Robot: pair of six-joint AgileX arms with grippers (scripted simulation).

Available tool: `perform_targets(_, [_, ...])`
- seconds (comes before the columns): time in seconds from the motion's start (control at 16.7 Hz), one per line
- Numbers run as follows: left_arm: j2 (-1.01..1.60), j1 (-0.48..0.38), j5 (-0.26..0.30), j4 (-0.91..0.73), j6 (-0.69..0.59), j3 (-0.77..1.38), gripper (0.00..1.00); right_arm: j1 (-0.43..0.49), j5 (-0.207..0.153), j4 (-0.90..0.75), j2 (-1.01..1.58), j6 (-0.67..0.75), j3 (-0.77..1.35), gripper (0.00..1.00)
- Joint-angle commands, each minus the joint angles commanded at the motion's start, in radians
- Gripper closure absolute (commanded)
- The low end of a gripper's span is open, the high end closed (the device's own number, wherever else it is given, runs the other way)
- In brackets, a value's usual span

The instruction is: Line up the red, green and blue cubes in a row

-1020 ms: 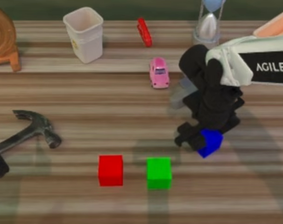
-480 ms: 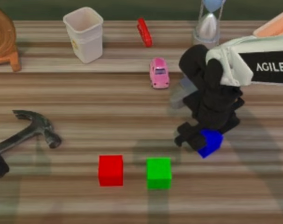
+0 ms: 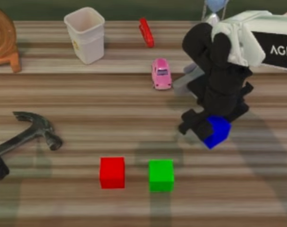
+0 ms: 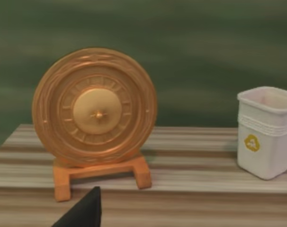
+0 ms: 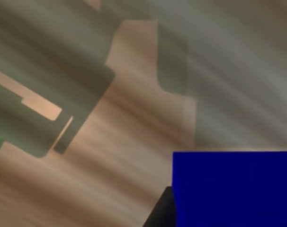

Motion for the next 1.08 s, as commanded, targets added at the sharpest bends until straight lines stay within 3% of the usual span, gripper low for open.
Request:
perform_targets(0.54, [0.000, 0.000, 0.000, 0.000, 0.000, 0.000, 0.00, 0.005, 0.001, -0.048, -0.033, 0.039, 0.022, 1.00])
perform_targets(0.78, [0.000, 0.000, 0.000, 0.000, 0.000, 0.000, 0.00, 0.047, 0.005, -0.053, -0.078, 0.217, -0.028, 1.00])
perform_targets(1.08, [0.000, 0.000, 0.000, 0.000, 0.000, 0.000, 0.00, 0.113, 0.012, -0.057, -0.161, 0.547, -0.114, 1.00])
